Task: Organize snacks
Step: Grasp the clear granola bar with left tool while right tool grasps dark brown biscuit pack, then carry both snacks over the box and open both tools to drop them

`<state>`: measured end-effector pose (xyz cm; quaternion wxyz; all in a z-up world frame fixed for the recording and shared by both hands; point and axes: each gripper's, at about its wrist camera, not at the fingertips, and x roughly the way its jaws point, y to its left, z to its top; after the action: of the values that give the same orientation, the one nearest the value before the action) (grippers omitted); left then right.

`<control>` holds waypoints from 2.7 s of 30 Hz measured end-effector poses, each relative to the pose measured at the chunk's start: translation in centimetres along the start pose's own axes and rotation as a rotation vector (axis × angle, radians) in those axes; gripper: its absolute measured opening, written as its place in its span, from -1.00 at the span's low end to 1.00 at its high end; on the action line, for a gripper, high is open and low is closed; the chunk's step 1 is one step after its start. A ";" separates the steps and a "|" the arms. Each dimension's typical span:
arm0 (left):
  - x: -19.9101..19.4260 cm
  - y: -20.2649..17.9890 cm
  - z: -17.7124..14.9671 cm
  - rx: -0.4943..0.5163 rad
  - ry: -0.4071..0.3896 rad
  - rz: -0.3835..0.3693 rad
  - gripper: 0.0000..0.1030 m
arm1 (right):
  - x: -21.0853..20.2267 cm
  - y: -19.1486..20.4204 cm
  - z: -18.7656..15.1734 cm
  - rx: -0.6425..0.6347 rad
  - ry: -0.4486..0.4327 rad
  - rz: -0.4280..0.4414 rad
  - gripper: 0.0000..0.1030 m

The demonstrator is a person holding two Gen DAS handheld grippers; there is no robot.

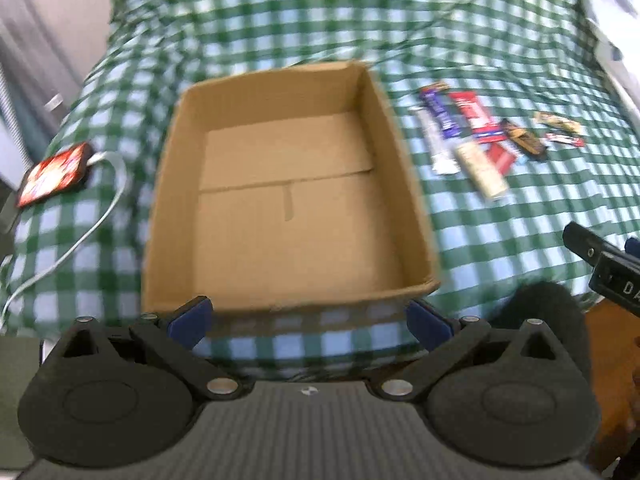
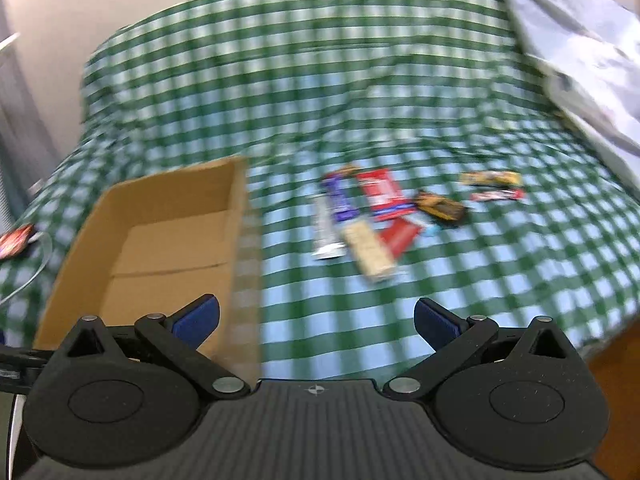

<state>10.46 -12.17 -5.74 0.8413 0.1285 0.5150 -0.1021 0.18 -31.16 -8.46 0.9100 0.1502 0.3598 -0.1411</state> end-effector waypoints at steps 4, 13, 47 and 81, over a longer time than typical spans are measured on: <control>1.1 -3.9 3.3 0.037 -0.009 -0.048 1.00 | 1.2 -4.7 0.8 0.071 -0.016 -0.072 0.99; 11.0 -14.4 11.5 0.116 0.133 -0.136 0.99 | 9.4 -14.7 5.2 0.055 -0.037 -0.145 0.99; 30.7 -17.8 19.2 -0.086 0.458 -0.133 -0.16 | 36.0 -18.2 10.3 -0.330 0.079 0.035 0.67; 1.5 0.4 7.6 -0.243 -0.024 -0.303 -0.22 | 4.6 -2.7 4.4 -0.075 -0.116 0.163 -0.20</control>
<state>17.64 -14.29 -3.75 0.8318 -0.0544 0.5268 -0.1663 5.08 -35.95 -9.09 0.9427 0.1365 0.2982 -0.0617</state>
